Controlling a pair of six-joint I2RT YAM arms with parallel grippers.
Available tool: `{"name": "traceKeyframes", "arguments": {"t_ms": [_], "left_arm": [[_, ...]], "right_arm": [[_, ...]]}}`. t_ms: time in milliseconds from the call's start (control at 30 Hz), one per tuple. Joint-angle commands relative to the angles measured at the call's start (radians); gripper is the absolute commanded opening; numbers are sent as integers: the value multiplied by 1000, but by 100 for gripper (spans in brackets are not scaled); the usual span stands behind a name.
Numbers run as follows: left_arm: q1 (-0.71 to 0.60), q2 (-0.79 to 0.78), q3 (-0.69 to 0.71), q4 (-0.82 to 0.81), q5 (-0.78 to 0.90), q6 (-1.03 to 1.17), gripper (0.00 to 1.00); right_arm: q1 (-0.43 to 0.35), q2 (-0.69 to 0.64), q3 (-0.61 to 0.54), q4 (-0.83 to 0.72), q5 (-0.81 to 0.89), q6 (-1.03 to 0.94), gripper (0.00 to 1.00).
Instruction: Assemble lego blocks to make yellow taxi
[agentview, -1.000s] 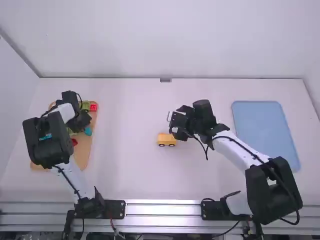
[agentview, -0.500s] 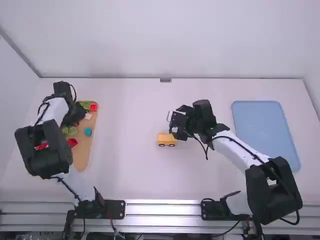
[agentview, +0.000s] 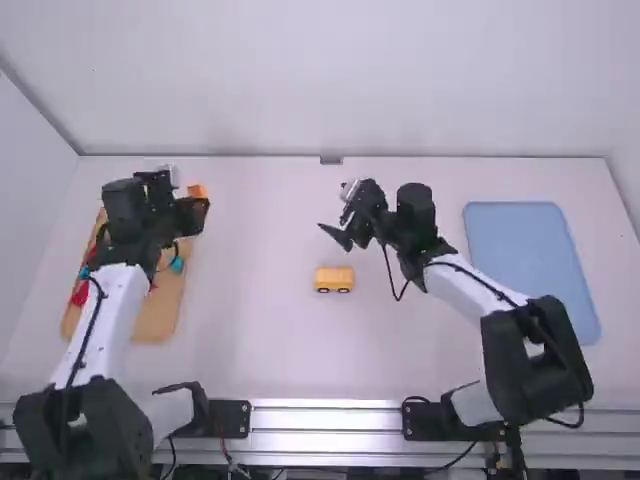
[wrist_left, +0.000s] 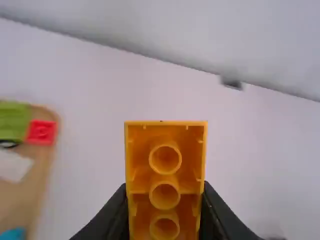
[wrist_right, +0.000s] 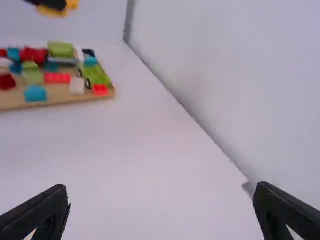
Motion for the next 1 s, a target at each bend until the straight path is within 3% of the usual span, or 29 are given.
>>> {"name": "traceKeyframes", "arguments": {"t_ms": [0, 67, 300, 400, 667, 733, 967], "left_arm": [[-30, -17, -70, 66, 216, 70, 2], [-46, -16, -98, 119, 275, 75, 2], [-165, 64, -199, 446, 489, 84, 2], [-222, 124, -209, 562, 555, 92, 2], [-296, 319, -199, 842, 610, 40, 2], [-296, 365, -199, 928, 613, 2, 2], [-292, 409, -199, 1088, 678, 0, 2]], "right_arm": [[-23, 86, 79, 21, -196, 157, 98], [-32, 122, 112, 26, -243, 194, 98], [-57, 321, 330, 70, -675, 354, 99], [-48, 374, 408, 93, -810, 422, 95], [-8, 397, 457, 85, -870, 438, 85], [-6, 397, 457, 81, -875, 439, 78], [-6, 397, 456, 52, -874, 439, 64]]}}
